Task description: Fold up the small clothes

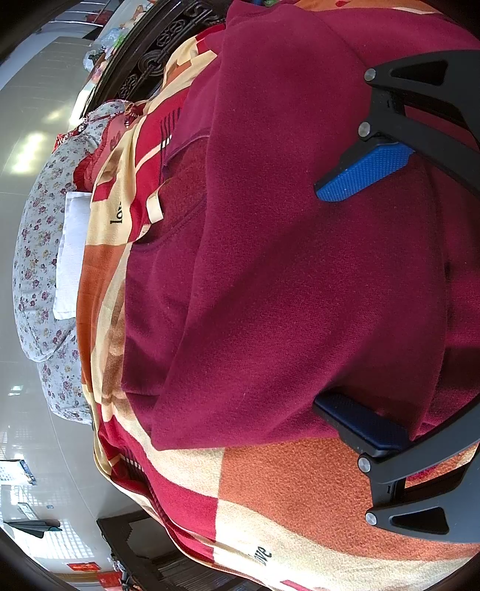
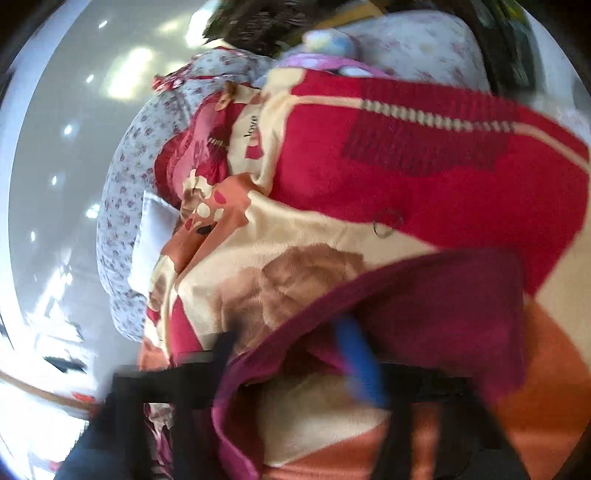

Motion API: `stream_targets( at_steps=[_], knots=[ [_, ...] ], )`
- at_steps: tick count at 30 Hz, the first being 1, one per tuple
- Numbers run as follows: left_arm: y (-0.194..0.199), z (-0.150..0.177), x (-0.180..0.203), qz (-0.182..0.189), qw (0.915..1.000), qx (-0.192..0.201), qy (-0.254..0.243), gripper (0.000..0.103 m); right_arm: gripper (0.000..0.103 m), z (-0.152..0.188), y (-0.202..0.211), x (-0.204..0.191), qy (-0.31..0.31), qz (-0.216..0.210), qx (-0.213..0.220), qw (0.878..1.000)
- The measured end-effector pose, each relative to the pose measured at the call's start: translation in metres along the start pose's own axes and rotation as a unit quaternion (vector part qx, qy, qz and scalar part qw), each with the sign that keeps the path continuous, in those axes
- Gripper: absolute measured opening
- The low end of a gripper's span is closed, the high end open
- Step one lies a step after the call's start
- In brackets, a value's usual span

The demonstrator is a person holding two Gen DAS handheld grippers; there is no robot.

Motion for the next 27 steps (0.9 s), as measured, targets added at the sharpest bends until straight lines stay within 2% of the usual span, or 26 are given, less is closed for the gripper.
stream_targets(
  at_steps=[5, 7, 9, 11, 15, 17, 22, 27],
  knots=[
    [0.000, 0.000, 0.000, 0.001, 1.0000, 0.000, 0.000, 0.103, 0.008, 0.012, 0.031, -0.023, 0.098, -0.006, 0.050, 0.994],
    [-0.001, 0.000, 0.000, 0.001, 1.0000, 0.000, 0.000, 0.103, 0.008, 0.022, 0.062, -0.030, 0.121, -0.041, 0.073, 0.989],
    [-0.001, 0.000, 0.000, 0.000, 1.0000, 0.000, 0.000, 0.103, 0.008, 0.037, 0.087, -0.032, 0.155, -0.049, 0.088, 0.983],
    [-0.001, 0.000, 0.000, 0.000, 1.0000, 0.000, -0.001, 0.103, 0.008, 0.065, 0.104, -0.014, 0.170, -0.041, 0.070, 0.982],
    [0.000, 0.000, 0.000, 0.000, 1.0000, 0.000, -0.001, 0.103, 0.012, 0.100, 0.096, 0.049, 0.109, -0.019, -0.008, 0.994],
    [0.000, 0.000, 0.000, 0.000, 1.0000, 0.000, -0.001, 0.103, 0.024, 0.107, 0.100, 0.077, 0.080, -0.007, -0.020, 0.997],
    [0.000, 0.000, 0.000, 0.000, 1.0000, 0.000, -0.002, 0.103, 0.053, 0.090, 0.135, 0.092, 0.080, 0.010, 0.059, 0.995],
    [0.000, 0.000, 0.000, -0.001, 1.0000, 0.000, -0.002, 0.103, 0.056, 0.061, 0.149, 0.098, 0.092, 0.093, 0.132, 0.982]
  ],
)
Point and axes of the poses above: each gripper's, at about its wrist camera, not at the fingertips, and y roughly against the way its jaws point, x to its right, z to its underside, the point moved 1 cm from there along -y, roughly the way its jaws point, and after that the axes turned 11 degrees about x, right-handed, at the moved point
